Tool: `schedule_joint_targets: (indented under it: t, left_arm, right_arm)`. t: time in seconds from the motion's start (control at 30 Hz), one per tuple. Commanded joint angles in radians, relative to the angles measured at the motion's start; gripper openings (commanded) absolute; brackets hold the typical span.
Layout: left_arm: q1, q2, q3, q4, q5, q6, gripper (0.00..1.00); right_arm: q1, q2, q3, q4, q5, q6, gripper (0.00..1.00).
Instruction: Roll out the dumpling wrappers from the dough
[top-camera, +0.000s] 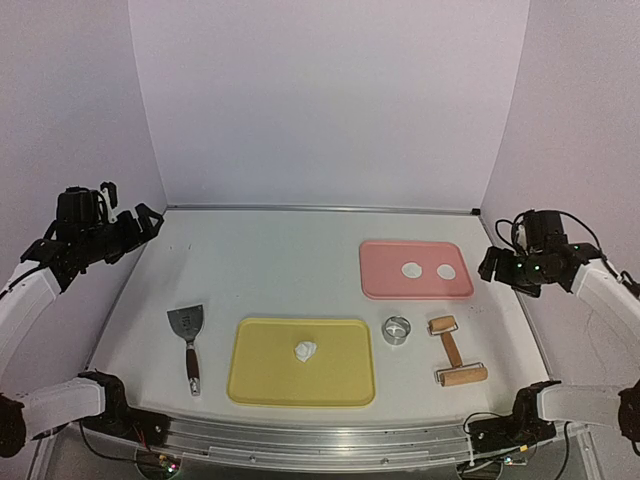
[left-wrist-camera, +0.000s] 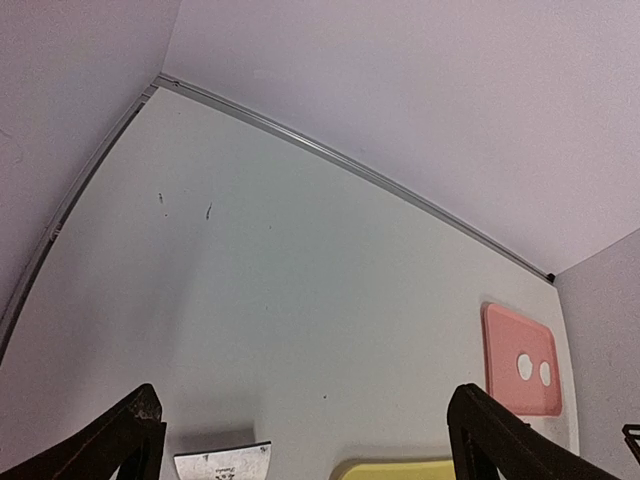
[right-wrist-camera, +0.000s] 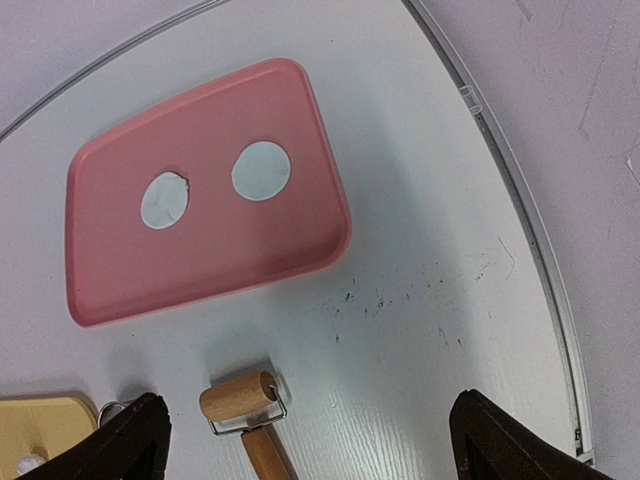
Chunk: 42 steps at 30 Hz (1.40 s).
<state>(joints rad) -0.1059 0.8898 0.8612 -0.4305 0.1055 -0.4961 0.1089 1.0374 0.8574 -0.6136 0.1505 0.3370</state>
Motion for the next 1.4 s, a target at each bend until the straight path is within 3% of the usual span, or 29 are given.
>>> schedule_joint_targets:
  t: [0.0,0.27,0.47,0.63,0.87,1.17,1.37]
  left_arm:
    - [0.0,0.01,0.027,-0.042,-0.052,0.005,1.0]
    - [0.0,0.011,0.036,-0.044,-0.049,0.018,0.99]
    - [0.0,0.021,0.054,-0.092,-0.029,0.023,0.98]
    - [-0.005,0.011,0.018,-0.101,0.037,-0.03,0.96]
    - [-0.085,-0.03,-0.057,-0.052,0.063,-0.122,0.95]
    - [-0.202,0.03,-0.048,-0.025,0.053,-0.16,0.94]
    - [-0.218,0.067,-0.042,0.014,0.076,-0.174,0.94]
  right_arm:
    - [-0.002,-0.039,0.001,-0.01,0.03,-0.02,0.98]
    - [-0.003,-0.067,-0.003,-0.042,-0.031,-0.043,0.98]
    - [-0.004,-0.032,0.04,-0.171,-0.112,-0.072,0.98]
    - [0.039,0.024,0.058,-0.281,-0.239,-0.061,0.87]
    - [0.232,0.106,-0.011,-0.32,-0.181,0.031,0.73]
    - [0.266,0.251,-0.033,-0.296,-0.15,0.033,0.65]
    - [0.29,0.332,-0.041,-0.245,-0.15,0.021,0.6]
